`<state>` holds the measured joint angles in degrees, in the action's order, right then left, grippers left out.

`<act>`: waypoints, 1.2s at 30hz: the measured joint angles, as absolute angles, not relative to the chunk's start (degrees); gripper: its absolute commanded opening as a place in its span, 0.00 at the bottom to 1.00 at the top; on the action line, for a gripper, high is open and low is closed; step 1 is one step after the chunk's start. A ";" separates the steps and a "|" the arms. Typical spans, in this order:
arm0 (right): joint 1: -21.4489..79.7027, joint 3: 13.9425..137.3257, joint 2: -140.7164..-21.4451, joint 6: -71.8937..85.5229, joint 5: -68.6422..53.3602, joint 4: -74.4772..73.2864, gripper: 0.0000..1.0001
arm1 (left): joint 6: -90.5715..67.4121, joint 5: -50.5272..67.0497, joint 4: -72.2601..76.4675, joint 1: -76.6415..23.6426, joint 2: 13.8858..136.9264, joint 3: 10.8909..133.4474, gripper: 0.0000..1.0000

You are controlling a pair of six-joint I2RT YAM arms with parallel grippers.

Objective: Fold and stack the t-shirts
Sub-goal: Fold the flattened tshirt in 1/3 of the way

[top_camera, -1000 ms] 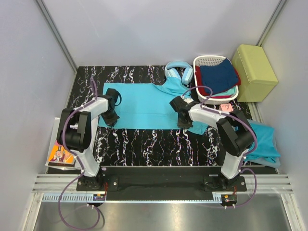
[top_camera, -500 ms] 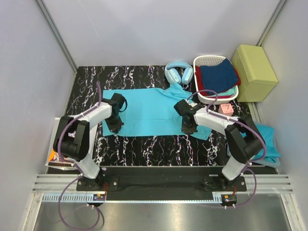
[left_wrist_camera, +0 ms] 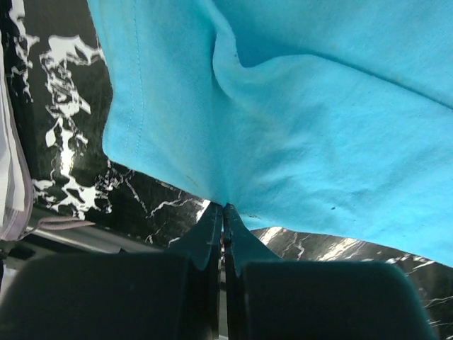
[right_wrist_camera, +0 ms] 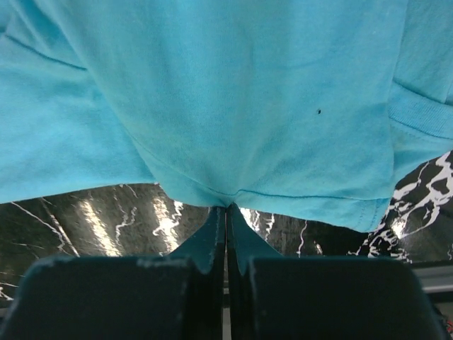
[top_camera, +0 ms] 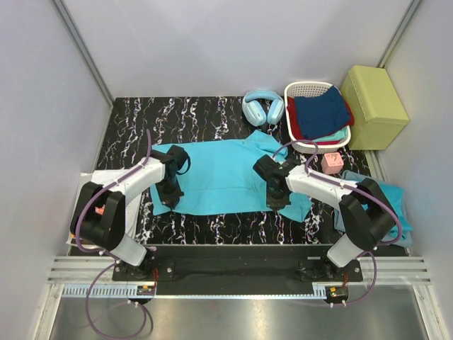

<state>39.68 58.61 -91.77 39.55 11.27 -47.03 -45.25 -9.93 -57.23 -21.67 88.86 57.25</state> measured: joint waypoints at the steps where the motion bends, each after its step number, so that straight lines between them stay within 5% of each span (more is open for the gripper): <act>1: 39.81 58.13 -91.66 39.72 10.94 -47.40 0.00 | -45.23 -9.80 -57.76 -21.91 88.49 56.86 0.00; 6: 40.36 55.72 -91.39 40.21 10.17 -49.30 0.00 | -44.86 -9.45 -59.83 -22.37 87.74 54.72 0.01; 9: 40.47 54.72 -91.35 40.40 9.85 -50.33 0.26 | -44.77 -9.37 -61.06 -22.37 87.42 53.78 0.09; 10: 40.51 54.70 -91.33 40.49 9.87 -50.74 0.43 | -44.64 -9.41 -61.43 -22.37 87.18 53.78 0.11; 13: 40.53 55.64 -90.52 40.03 10.85 -52.10 0.66 | -44.10 -9.54 -62.54 -22.37 85.80 54.76 0.32; 14: 40.53 56.77 -90.13 39.66 11.53 -52.82 0.75 | -43.83 -9.72 -63.44 -22.41 85.43 55.88 0.48; 18: 40.47 68.79 -90.06 37.23 15.51 -55.59 0.83 | -42.24 -11.40 -65.89 -22.46 83.57 67.57 0.87; 23: 37.71 90.78 -94.87 33.63 18.15 -54.15 0.71 | -39.75 -15.90 -63.77 -22.31 83.85 85.76 0.89; 24: 36.45 94.37 -96.60 33.01 18.33 -53.49 0.59 | -39.22 -16.53 -63.07 -22.06 84.60 88.16 0.89; 31: 26.96 109.80 -114.74 29.93 18.28 -49.60 0.22 | -36.36 -18.70 -54.68 -17.76 97.97 94.30 0.88; 36: 22.70 120.01 -128.42 28.82 17.47 -49.41 0.23 | -32.84 -19.14 -50.04 -14.13 110.41 96.07 0.89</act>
<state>22.70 120.01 -128.42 28.82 17.47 -49.41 -32.84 -19.14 -50.04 -14.13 110.41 96.07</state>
